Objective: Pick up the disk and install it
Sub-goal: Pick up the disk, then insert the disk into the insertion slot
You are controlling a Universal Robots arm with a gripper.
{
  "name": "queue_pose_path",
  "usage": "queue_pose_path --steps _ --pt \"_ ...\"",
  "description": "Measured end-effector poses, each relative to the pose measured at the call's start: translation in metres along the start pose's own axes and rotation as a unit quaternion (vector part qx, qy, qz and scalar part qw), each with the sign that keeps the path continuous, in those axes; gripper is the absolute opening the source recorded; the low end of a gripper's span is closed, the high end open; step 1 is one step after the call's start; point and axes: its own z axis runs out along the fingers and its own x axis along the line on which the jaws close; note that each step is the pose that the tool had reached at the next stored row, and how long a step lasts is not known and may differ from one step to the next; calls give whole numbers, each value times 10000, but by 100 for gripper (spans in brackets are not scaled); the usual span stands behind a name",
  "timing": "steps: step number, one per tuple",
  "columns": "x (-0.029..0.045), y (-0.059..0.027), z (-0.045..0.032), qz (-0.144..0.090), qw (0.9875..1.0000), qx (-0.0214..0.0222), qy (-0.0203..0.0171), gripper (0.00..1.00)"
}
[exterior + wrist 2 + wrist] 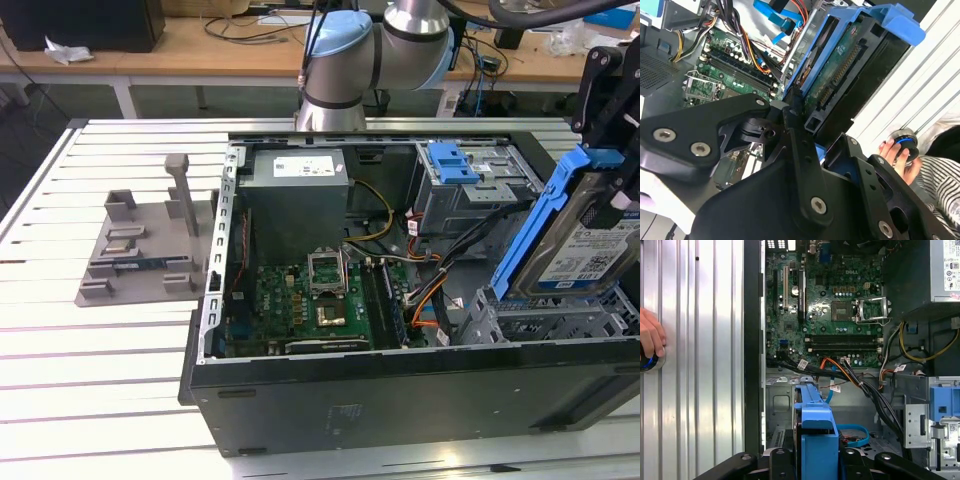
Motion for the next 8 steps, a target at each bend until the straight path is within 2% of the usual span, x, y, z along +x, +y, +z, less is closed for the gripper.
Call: queue_pose_path --steps 3,5,8 --pt "0 0 2 0 10000 0 0 36" --pt "0 -2 51 0 10000 0 0 36" --pt "-1 -2 81 0 10000 0 0 36"
